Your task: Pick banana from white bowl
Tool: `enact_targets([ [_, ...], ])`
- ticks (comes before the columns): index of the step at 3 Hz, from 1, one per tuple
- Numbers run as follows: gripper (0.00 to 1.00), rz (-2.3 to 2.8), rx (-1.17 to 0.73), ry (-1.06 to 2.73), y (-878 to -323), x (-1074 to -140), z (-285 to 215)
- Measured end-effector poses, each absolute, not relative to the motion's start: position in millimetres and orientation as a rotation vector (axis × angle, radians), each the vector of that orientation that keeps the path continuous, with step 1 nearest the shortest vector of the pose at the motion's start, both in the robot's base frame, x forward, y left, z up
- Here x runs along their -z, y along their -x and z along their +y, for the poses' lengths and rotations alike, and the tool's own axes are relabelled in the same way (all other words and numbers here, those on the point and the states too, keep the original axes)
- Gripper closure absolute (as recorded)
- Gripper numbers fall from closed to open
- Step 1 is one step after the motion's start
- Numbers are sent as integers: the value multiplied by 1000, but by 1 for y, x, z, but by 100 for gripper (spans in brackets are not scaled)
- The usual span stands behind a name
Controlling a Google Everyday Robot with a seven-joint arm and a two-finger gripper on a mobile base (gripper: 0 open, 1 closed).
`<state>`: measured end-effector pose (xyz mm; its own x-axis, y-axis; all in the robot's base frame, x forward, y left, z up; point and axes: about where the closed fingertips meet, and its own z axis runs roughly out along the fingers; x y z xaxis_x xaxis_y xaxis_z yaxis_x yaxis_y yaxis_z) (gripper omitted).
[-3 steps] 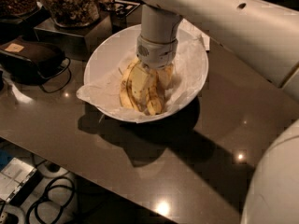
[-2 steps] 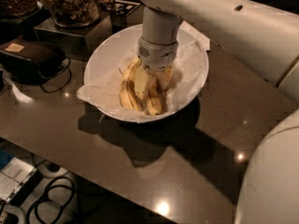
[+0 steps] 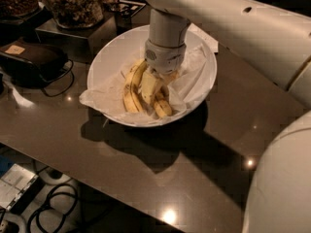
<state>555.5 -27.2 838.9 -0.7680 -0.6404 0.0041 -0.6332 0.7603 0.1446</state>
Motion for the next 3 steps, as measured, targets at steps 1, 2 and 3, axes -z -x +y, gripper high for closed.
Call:
enact_targets([
  [1, 100, -2911, 209, -1073, -558, -839, -23],
  [2, 100, -2920, 188, -1107, -553, -846, -18],
  [3, 100, -2923, 175, -1124, -549, -852, -15],
])
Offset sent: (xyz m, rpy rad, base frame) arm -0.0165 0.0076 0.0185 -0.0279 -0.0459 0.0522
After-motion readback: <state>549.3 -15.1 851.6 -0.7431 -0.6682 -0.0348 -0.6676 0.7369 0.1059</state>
